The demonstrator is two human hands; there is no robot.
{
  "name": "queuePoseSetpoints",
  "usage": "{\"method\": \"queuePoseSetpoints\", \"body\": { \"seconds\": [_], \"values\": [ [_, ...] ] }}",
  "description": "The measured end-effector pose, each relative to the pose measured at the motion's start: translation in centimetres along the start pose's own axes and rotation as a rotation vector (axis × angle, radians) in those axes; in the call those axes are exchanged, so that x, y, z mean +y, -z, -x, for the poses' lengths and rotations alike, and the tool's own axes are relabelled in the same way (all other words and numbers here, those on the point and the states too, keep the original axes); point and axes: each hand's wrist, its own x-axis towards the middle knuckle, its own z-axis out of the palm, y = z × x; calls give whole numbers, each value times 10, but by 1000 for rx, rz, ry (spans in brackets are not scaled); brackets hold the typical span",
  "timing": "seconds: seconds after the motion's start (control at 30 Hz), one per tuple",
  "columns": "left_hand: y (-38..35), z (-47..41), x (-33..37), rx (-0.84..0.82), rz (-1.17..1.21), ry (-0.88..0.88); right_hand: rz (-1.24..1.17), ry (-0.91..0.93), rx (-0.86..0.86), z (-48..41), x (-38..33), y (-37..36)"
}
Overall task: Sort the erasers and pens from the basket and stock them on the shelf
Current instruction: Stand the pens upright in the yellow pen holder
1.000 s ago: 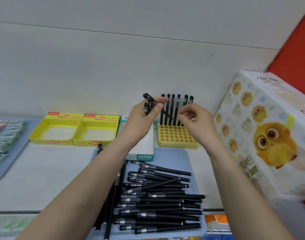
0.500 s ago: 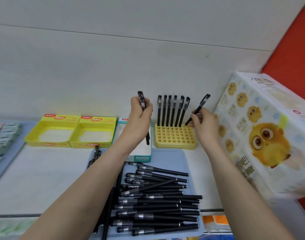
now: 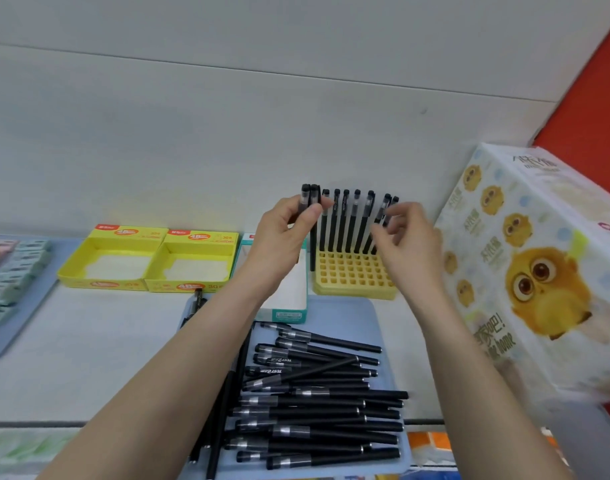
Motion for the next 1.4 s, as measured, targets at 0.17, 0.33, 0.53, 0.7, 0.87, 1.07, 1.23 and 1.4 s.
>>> {"method": "queuePoseSetpoints", "body": {
  "seconds": [0.17,0.33,0.53,0.7,0.87,1.07,1.23,1.4],
  "values": [
    [-20,-3,5,-94,94,10,-267,71,-324,13,-18,-11],
    [-10,-2,-7,-18,-144,-4,7,-62,117,-8,25,9],
    [-2,1,-9,2,-81,36,22,-121,114,-23,51,-14],
    [7,3,-12,40,-70,44,9,-135,7,-22,62,-27],
    [13,3,-13,91,-94,16,217,-159,31,-20,47,-21],
    [8,3,-12,71,-140,-31,-5,171,-220,10,-17,-17],
    [11,8,-12,-7,-172,-60,-27,183,-256,7,-15,-33],
    [42,31,-31,-97,-440,-10,-116,30,-201,-6,-4,-42]
  ]
}}
